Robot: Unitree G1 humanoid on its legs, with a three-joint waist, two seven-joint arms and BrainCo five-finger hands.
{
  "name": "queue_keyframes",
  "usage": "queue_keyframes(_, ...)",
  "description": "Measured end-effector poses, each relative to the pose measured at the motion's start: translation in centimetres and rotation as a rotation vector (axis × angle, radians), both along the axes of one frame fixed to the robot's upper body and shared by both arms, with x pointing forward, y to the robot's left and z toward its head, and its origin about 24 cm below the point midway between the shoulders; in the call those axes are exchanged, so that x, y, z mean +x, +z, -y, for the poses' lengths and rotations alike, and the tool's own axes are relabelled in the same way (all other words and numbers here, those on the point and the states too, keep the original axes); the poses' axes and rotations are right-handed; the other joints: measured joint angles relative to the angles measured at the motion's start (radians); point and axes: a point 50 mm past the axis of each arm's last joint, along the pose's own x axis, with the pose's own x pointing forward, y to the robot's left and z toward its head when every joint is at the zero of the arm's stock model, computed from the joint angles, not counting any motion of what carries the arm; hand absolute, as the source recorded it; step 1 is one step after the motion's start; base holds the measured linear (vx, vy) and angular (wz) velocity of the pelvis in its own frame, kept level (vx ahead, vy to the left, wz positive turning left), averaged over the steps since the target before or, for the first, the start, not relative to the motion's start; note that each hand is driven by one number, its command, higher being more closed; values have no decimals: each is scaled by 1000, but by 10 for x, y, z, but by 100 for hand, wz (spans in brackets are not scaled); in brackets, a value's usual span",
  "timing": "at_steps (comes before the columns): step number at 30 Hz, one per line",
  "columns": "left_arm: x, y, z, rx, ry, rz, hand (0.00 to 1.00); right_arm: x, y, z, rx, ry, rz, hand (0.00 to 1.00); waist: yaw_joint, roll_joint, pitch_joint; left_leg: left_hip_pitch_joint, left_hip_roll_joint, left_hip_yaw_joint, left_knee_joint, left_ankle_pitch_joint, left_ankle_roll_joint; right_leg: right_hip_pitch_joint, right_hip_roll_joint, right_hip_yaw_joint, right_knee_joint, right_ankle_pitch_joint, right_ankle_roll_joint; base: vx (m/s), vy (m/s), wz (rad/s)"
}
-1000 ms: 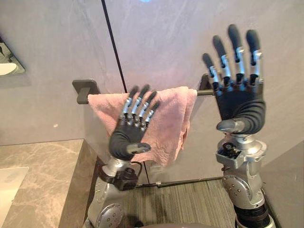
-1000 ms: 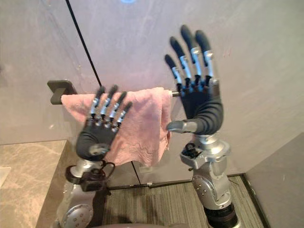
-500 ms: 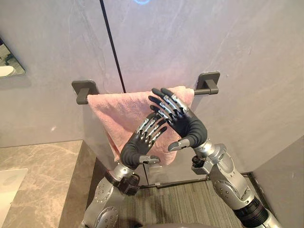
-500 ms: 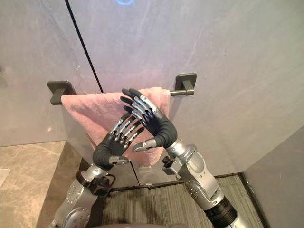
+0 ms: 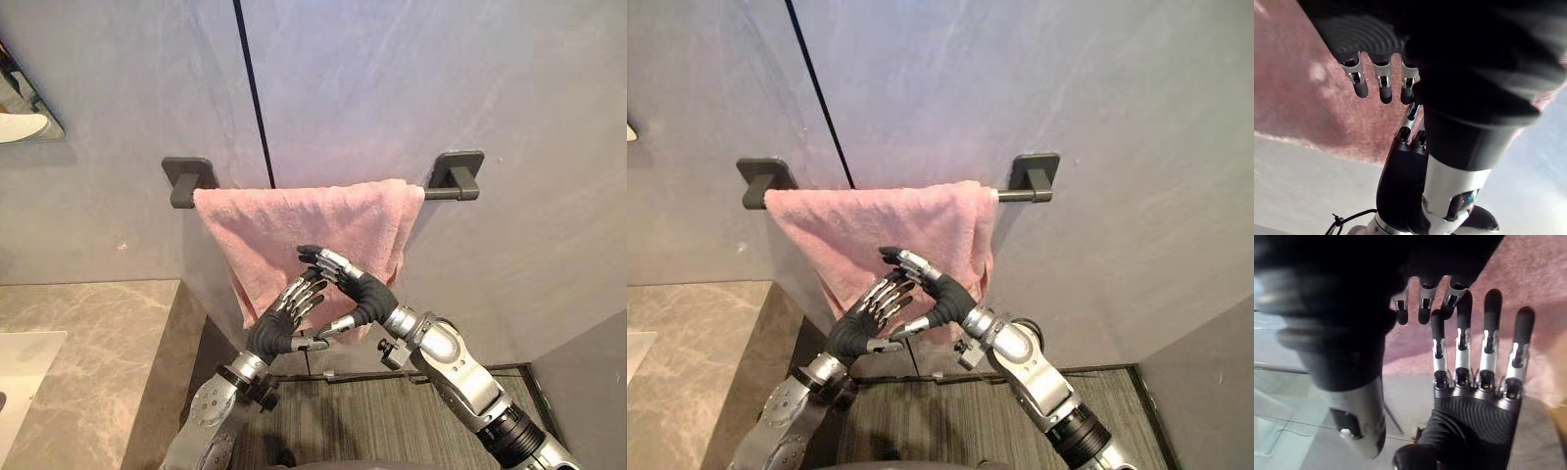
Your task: Organize washtable
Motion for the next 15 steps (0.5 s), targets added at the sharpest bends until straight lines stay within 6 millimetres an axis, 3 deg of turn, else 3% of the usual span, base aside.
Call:
queue_keyframes(7,6,-14,0,75,75,-30,0,4,-15,-6,-70,-44,-12,0,-1,1,-4,-7,0,0,-1,0,0,-6,0,-1,0,0,0,1,-2,0)
queue_keyframes(15,15,-14,-11,106,197,-21,0,4,-17,-6,-28,-108,-30,0,-1,-4,-14,-25,0,6,-3,1,0,-35,0,6,2,0,-1,-19,0,-2)
